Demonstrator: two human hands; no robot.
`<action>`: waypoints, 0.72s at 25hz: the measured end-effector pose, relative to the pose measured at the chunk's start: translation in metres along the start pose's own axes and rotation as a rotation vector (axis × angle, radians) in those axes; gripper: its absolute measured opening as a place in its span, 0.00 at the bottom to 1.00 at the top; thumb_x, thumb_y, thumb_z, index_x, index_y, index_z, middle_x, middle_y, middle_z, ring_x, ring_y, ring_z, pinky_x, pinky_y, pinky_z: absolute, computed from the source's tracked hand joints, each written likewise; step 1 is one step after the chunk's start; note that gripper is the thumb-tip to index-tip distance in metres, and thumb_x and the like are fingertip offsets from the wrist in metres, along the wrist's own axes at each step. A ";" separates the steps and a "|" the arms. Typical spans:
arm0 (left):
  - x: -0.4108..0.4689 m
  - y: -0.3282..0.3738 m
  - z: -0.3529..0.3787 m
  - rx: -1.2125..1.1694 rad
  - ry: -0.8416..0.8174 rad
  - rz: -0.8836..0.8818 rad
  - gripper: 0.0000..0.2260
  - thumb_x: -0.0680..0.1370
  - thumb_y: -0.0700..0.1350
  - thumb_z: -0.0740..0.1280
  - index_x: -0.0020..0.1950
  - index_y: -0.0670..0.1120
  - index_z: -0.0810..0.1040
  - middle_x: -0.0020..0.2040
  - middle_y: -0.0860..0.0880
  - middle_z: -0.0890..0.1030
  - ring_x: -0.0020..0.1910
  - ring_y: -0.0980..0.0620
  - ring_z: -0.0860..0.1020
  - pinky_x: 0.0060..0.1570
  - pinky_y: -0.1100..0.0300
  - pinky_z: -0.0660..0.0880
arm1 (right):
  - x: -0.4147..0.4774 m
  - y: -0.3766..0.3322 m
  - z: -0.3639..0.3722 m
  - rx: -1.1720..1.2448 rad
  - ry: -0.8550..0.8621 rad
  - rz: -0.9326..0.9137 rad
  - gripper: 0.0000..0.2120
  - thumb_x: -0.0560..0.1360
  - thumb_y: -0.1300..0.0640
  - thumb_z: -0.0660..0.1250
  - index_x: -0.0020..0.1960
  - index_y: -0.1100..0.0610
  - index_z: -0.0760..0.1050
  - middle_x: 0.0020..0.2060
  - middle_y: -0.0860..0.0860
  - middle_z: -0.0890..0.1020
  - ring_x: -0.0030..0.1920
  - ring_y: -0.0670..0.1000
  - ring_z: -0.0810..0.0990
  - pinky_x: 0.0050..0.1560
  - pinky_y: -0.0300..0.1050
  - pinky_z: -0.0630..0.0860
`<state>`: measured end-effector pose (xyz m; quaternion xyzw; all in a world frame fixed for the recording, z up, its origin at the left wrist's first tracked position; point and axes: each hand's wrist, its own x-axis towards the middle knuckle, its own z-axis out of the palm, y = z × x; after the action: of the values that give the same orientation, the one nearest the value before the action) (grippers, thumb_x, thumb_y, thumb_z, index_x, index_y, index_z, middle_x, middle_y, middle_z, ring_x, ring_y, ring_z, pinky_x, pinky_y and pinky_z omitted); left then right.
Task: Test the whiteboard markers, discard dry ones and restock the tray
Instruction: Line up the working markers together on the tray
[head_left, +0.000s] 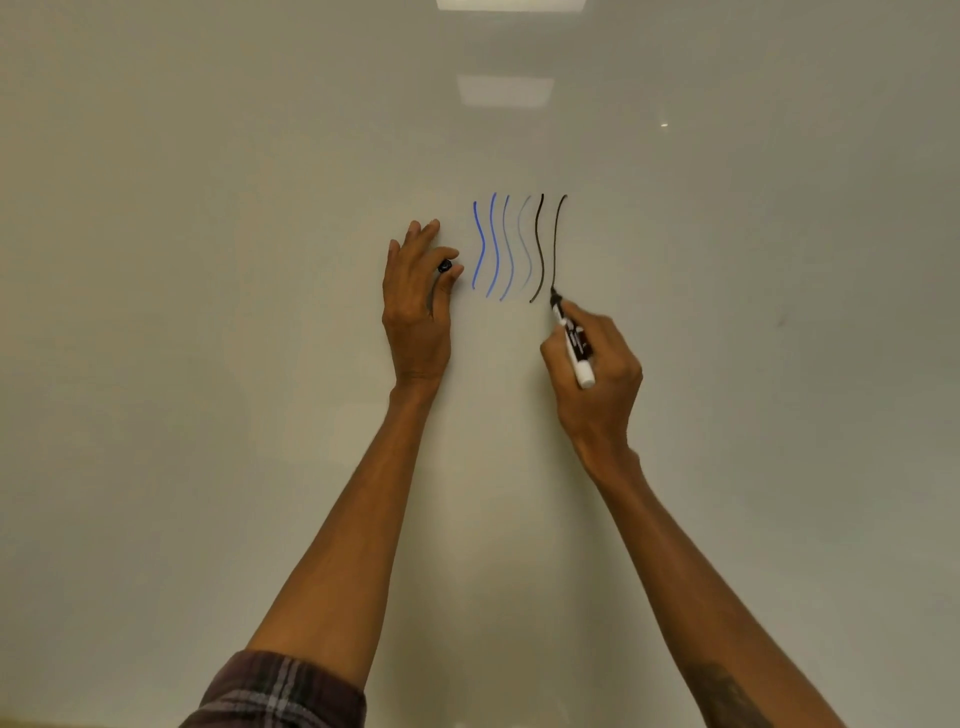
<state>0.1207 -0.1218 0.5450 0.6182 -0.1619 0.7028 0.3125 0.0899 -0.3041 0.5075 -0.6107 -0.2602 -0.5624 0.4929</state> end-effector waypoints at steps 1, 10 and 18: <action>0.000 0.003 -0.002 -0.018 -0.002 -0.044 0.07 0.81 0.40 0.66 0.56 0.39 0.81 0.66 0.42 0.77 0.72 0.46 0.70 0.75 0.46 0.62 | -0.013 0.000 -0.002 0.035 -0.010 0.055 0.11 0.75 0.64 0.68 0.57 0.61 0.81 0.42 0.51 0.83 0.39 0.49 0.80 0.38 0.48 0.77; -0.042 0.040 -0.042 -0.329 0.141 -0.565 0.10 0.79 0.43 0.70 0.60 0.44 0.83 0.51 0.48 0.82 0.52 0.53 0.81 0.58 0.58 0.76 | -0.051 -0.022 0.000 0.972 -0.190 0.883 0.11 0.80 0.61 0.62 0.59 0.63 0.78 0.49 0.62 0.83 0.45 0.55 0.81 0.49 0.45 0.79; -0.088 0.045 -0.065 -0.500 0.307 -0.967 0.13 0.79 0.47 0.70 0.61 0.43 0.83 0.50 0.47 0.86 0.55 0.51 0.83 0.63 0.55 0.77 | -0.090 -0.032 0.021 1.027 -0.328 0.961 0.12 0.81 0.62 0.60 0.61 0.67 0.77 0.52 0.64 0.83 0.50 0.58 0.84 0.53 0.46 0.81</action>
<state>0.0450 -0.1371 0.4544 0.4197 0.0256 0.5017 0.7559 0.0500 -0.2523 0.4350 -0.4255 -0.2647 0.0088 0.8653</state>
